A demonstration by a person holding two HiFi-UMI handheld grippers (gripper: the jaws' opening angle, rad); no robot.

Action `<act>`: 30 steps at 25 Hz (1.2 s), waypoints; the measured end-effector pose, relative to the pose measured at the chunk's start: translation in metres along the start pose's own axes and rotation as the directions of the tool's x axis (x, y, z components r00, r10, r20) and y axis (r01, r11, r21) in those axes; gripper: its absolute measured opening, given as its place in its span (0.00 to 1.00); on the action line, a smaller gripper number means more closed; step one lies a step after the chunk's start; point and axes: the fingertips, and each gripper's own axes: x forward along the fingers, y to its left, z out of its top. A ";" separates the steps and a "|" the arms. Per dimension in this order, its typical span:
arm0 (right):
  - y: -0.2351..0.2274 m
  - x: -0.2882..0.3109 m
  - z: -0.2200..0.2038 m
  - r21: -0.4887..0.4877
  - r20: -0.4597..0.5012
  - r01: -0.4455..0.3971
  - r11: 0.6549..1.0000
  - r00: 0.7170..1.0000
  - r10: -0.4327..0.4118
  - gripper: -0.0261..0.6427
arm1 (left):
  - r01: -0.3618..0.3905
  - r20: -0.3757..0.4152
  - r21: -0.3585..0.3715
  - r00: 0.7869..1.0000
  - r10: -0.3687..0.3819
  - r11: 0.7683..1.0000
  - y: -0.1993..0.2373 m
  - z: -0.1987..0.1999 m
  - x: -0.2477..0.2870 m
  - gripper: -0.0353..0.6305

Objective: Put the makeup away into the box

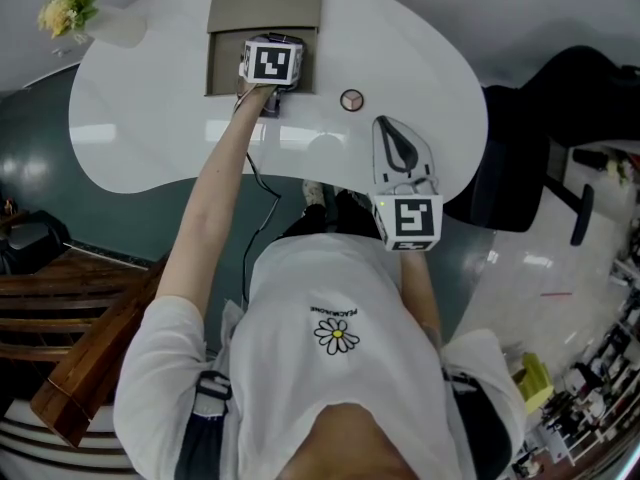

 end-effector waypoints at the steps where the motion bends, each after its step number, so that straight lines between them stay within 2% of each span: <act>1: 0.002 0.001 0.001 0.001 0.006 -0.003 1.000 1.000 0.003 0.08 | -0.006 0.005 0.000 1.000 0.006 1.000 0.000 0.000 0.000 0.55; 7: 0.017 0.007 0.011 -0.062 0.008 -0.074 0.995 0.997 0.074 0.08 | -0.022 0.068 -0.007 0.997 0.023 1.000 -0.002 0.006 -0.017 0.55; 10: 0.017 0.014 0.036 -0.085 0.066 -0.097 0.992 0.993 0.102 0.08 | -0.029 0.127 -0.023 0.991 0.031 0.999 0.003 0.024 -0.041 0.55; 13: 0.017 0.019 0.062 -0.096 0.135 -0.104 0.990 0.984 0.116 0.08 | -0.034 0.222 -0.036 0.974 0.041 0.999 0.007 0.051 -0.078 0.55; 16: 0.027 0.019 0.078 -0.120 0.169 -0.122 0.985 0.975 0.141 0.08 | -0.017 0.346 -0.058 0.938 0.037 0.998 0.006 0.073 -0.128 0.55; 20: 0.047 0.018 0.087 -0.138 0.181 -0.159 0.978 0.966 0.183 0.08 | -0.008 0.494 -0.078 0.868 0.046 0.997 0.000 0.082 -0.204 0.55; 22: 0.057 0.017 0.090 -0.146 0.187 -0.178 0.973 0.961 0.204 0.08 | -0.008 0.566 -0.092 0.822 0.059 0.996 -0.006 0.079 -0.241 0.55; 25: 0.071 0.015 0.095 -0.156 0.196 -0.207 0.966 0.952 0.235 0.08 | -0.061 0.678 -0.094 0.727 0.109 0.994 -0.015 0.069 -0.298 0.55; 28: 0.081 0.012 0.097 -0.162 0.201 -0.228 0.960 0.945 0.258 0.08 | -0.161 0.765 -0.114 0.615 0.190 0.980 -0.019 0.053 -0.346 0.35; 30: 0.086 0.012 0.099 -0.158 0.205 -0.238 0.958 0.941 0.268 0.08 | -0.204 0.794 -0.154 0.557 0.244 0.967 -0.021 0.039 -0.365 0.26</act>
